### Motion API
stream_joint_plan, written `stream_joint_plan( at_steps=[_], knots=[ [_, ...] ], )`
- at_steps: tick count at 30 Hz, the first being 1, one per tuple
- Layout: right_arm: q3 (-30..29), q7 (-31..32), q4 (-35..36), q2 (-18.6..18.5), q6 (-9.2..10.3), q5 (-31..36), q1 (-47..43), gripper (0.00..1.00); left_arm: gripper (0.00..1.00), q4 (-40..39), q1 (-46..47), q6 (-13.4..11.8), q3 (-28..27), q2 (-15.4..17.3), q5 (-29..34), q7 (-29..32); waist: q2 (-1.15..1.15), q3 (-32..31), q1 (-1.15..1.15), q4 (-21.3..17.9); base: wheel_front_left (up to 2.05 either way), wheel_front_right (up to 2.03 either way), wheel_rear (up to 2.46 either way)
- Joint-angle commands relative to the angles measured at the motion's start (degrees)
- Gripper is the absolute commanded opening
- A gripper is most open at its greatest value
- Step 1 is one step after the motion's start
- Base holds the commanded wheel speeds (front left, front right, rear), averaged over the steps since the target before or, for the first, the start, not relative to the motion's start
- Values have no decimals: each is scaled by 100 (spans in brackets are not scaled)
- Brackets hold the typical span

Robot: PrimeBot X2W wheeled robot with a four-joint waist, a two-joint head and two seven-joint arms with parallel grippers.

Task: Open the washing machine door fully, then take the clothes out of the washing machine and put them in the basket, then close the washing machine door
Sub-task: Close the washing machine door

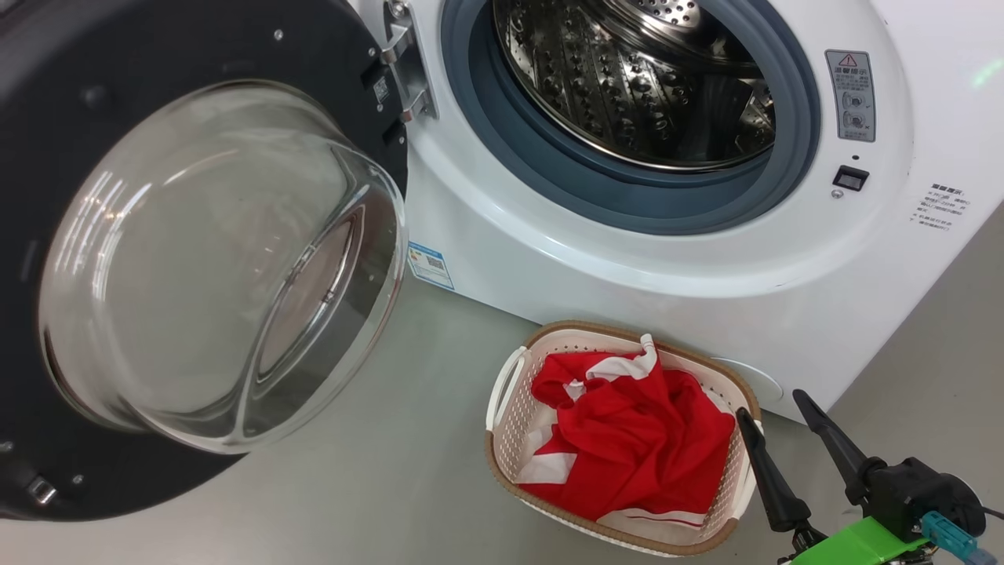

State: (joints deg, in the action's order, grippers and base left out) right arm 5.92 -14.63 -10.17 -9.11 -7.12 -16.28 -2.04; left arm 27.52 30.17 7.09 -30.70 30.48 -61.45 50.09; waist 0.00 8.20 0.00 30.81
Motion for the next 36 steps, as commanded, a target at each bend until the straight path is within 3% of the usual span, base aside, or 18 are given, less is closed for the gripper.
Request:
stream_joint_plan(
  at_steps=[1,17,36],
  knots=[
    [72,-37,149,-50,-36,84,133,100,0,-301,-98,39,-51,369,-113,206,0,-11,0,-1,0,0,0],
    [-32,-37,159,62,-36,82,-7,100,0,-2054,-865,39,383,277,-1220,1158,0,-248,0,-76,0,0,0],
    [-205,-37,250,205,-36,123,-233,100,0,-3564,-521,39,2023,44,-1758,1287,0,-387,0,-176,0,0,0]
  ],
)
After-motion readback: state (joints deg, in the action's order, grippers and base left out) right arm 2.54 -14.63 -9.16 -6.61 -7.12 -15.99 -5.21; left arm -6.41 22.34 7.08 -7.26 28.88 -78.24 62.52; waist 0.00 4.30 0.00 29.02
